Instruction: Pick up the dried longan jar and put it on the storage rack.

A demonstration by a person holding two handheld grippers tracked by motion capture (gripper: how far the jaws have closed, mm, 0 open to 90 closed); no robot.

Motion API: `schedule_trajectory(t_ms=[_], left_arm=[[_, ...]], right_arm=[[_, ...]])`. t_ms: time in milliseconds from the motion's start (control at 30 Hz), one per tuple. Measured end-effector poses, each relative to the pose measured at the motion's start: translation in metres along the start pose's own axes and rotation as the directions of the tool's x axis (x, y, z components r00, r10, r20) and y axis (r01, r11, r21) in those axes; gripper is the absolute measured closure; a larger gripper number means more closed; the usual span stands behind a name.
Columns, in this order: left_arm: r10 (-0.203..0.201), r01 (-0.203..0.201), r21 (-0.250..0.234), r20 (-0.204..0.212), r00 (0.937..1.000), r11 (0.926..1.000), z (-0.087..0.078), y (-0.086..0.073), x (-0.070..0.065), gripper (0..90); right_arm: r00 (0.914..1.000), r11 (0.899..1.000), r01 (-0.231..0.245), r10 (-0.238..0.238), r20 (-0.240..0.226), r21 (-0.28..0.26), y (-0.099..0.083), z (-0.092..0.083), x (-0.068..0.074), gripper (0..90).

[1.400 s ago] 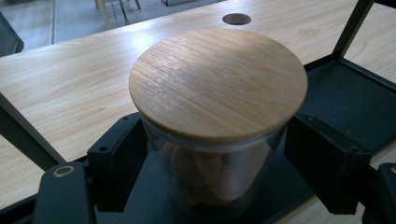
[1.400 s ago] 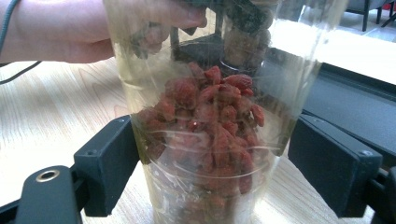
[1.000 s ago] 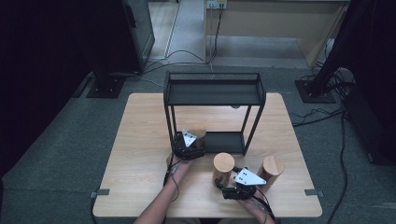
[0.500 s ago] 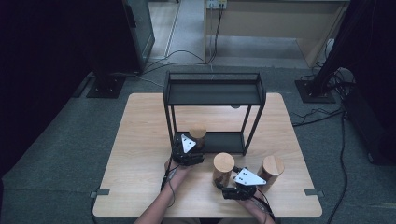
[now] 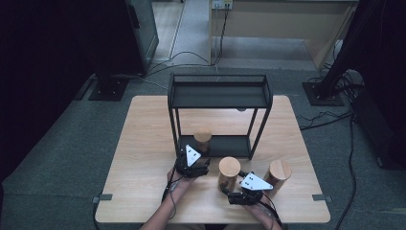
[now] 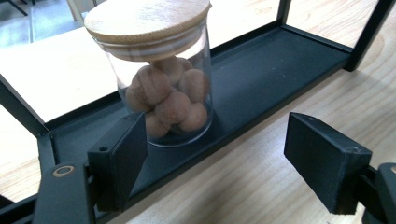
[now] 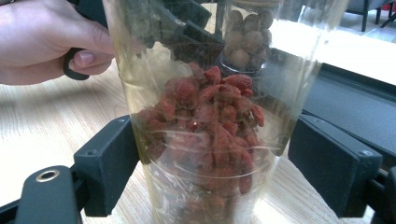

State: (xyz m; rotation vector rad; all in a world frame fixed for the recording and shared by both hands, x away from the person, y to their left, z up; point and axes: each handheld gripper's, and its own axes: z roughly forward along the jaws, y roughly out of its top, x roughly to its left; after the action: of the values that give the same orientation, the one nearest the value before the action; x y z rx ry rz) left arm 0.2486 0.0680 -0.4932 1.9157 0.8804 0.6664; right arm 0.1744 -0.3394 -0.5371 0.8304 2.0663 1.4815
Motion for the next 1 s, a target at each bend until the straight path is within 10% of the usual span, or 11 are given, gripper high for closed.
schedule_trajectory(t_ms=[1000], left_arm=[[0.021,-0.02,-0.009,0.063,0.9978,0.9998,-0.022,-0.031,0.006,21.5]], right_arm=[[1.0,1.0,0.003,-0.003,0.002,-0.005,-0.001,-0.001,0.0,16.7]])
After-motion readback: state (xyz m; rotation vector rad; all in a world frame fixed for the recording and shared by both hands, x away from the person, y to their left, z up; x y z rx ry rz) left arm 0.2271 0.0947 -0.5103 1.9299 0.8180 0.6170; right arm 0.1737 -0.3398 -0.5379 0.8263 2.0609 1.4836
